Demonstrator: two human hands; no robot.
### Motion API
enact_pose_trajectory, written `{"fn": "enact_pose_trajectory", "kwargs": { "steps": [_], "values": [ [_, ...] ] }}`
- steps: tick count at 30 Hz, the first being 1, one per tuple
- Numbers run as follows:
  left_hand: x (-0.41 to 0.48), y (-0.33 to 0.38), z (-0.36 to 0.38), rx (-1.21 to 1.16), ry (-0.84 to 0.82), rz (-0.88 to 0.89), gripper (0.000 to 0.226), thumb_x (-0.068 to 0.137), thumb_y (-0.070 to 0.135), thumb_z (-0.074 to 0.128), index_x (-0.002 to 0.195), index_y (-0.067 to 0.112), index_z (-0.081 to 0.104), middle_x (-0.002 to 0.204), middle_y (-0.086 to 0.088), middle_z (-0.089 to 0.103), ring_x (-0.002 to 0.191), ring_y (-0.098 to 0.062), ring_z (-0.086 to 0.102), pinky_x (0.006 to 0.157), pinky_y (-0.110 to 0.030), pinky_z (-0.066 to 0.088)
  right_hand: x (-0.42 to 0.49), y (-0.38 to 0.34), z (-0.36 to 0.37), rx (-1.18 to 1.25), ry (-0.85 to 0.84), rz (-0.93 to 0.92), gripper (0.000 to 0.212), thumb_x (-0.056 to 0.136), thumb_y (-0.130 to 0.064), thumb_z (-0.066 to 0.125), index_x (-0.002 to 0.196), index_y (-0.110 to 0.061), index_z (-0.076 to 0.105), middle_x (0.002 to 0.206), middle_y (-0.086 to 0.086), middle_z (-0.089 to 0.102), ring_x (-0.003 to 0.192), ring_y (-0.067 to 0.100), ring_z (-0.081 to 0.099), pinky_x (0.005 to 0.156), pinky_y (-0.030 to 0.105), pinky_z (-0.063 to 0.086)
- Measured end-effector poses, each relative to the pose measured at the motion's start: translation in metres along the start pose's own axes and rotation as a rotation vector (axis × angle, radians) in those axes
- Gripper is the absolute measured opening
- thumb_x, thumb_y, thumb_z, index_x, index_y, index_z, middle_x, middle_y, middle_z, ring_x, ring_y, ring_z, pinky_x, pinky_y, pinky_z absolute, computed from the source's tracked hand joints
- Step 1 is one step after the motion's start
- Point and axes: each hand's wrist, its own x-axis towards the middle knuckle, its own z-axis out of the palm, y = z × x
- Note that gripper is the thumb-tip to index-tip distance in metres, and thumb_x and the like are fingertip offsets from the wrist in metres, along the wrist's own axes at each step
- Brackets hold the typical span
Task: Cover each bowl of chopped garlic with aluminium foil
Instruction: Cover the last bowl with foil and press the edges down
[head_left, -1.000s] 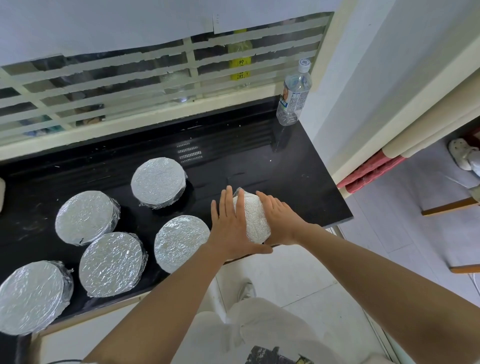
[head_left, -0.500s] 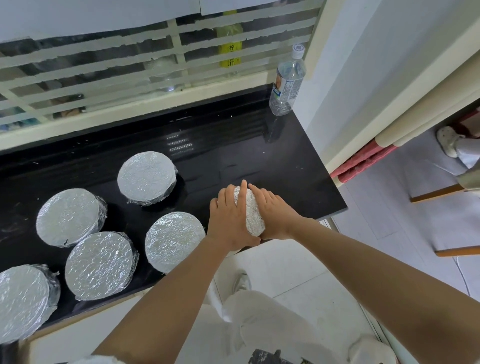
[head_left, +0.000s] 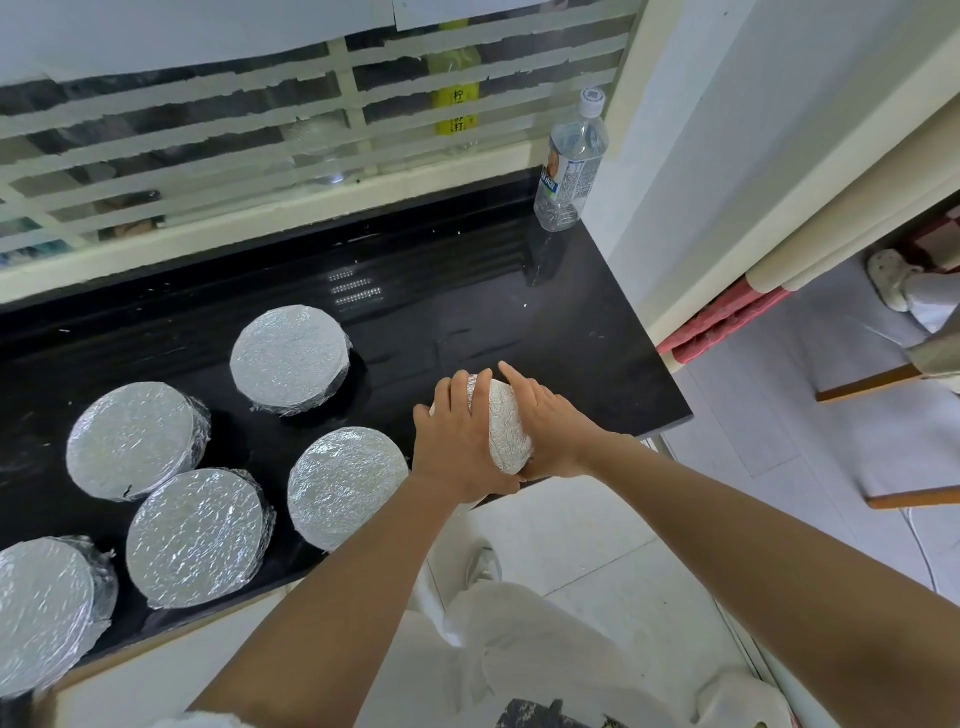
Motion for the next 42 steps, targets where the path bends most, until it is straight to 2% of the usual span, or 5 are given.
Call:
{"fn": "enact_pose_trajectory", "kwargs": {
  "steps": [3, 9, 16, 28, 42],
  "values": [
    [0.0, 0.0, 0.0, 0.001, -0.025, -0.001, 0.128, 0.057, 0.077, 0.068, 0.15, 0.021, 0.001, 0.154, -0.006, 0.015, 0.141, -0.026, 0.021, 0.103, -0.047, 0.037, -0.014, 0.015, -0.002, 0.036, 0.077, -0.002, 0.135, 0.06, -0.047, 0.087, 0.152, -0.022, -0.008, 0.159, 0.0, 0.011, 0.145, 0.023, 0.019, 0.116, 0.043, 0.023],
    [0.002, 0.001, 0.0, 0.013, -0.036, 0.0, 0.126, 0.06, 0.077, 0.068, 0.149, 0.021, -0.002, 0.154, -0.006, 0.014, 0.141, -0.027, 0.02, 0.105, -0.048, 0.036, -0.044, 0.034, 0.012, 0.148, 0.415, -0.115, 0.065, 0.065, -0.031, 0.081, 0.12, -0.018, 0.05, 0.12, -0.004, 0.053, 0.103, 0.01, 0.047, 0.089, 0.037, 0.049],
    [0.002, 0.0, 0.002, 0.006, -0.014, 0.005, 0.124, 0.061, 0.077, 0.068, 0.146, 0.023, -0.004, 0.153, -0.006, 0.016, 0.14, -0.026, 0.022, 0.105, -0.047, 0.035, -0.045, 0.024, 0.035, 0.101, 0.62, -0.1, 0.033, 0.072, -0.021, 0.081, 0.098, -0.014, 0.063, 0.096, 0.0, 0.067, 0.082, 0.017, 0.061, 0.074, 0.023, 0.049],
    [0.003, -0.002, 0.005, 0.023, -0.005, 0.01, 0.124, 0.06, 0.078, 0.065, 0.146, 0.023, -0.005, 0.153, -0.006, 0.017, 0.14, -0.027, 0.023, 0.106, -0.047, 0.035, -0.046, 0.009, 0.04, 0.671, 0.527, 0.245, 0.008, 0.081, -0.012, 0.075, 0.083, -0.018, 0.071, 0.082, -0.004, 0.069, 0.076, 0.012, 0.064, 0.073, 0.013, 0.051],
    [0.001, -0.002, 0.008, 0.018, 0.041, 0.017, 0.125, 0.057, 0.08, 0.06, 0.149, 0.018, 0.004, 0.149, -0.007, 0.024, 0.134, -0.026, 0.029, 0.098, -0.044, 0.038, -0.031, 0.021, 0.002, 0.621, 0.217, 0.231, 0.018, 0.076, -0.003, 0.077, 0.079, -0.018, 0.066, 0.087, -0.002, 0.069, 0.083, 0.015, 0.066, 0.082, 0.026, 0.055]
  ]
}}
